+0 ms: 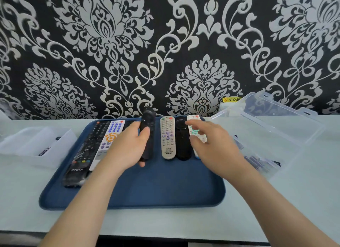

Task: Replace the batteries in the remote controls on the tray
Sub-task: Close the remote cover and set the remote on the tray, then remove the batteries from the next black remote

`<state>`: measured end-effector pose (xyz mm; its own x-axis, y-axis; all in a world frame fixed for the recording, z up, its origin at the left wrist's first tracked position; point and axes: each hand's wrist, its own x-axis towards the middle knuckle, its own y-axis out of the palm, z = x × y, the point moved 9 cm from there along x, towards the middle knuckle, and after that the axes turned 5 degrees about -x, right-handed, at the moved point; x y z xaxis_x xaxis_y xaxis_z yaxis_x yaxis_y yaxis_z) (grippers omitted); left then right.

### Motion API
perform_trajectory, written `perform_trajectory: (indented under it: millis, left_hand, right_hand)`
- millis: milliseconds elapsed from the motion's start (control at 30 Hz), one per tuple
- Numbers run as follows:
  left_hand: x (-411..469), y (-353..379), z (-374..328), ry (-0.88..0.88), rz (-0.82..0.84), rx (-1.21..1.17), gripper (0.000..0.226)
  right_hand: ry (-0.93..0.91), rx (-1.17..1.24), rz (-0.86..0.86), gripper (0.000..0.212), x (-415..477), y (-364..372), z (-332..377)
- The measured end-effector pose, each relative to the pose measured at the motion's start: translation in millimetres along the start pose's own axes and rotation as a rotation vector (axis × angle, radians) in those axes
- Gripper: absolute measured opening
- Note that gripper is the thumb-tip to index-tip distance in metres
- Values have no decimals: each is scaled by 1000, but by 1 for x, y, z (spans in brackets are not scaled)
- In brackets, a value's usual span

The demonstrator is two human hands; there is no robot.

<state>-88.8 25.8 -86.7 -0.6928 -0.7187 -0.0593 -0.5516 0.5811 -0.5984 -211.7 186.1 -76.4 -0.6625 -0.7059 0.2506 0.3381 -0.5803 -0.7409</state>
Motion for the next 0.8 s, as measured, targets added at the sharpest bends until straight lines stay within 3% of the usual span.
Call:
perform_trajectory:
  millis: [133,267,400,500,700,800]
  left_hand:
    - [3,10,13,-37,45,157,37]
    - [3,10,5,48,16,480,45]
    - [-2,25,-6,154,123,474,63]
    - [-1,32,-1,152,204,550,60]
    - [-4,35,-4,198,188,594,47]
    - [-5,27,-11,281,76,606,40]
  right_hand:
    - [-135,-212,78,46,-4,20,14]
    - [-189,-405,213,45,-14,37,21]
    - [-288,-508,229,40,-22,54,28]
    - [-353,-585,174,39,-24,61,32]
    - [-358,-684,113,38,-23,64,37]
    - [-341,-663,66,35,-22,61,36]
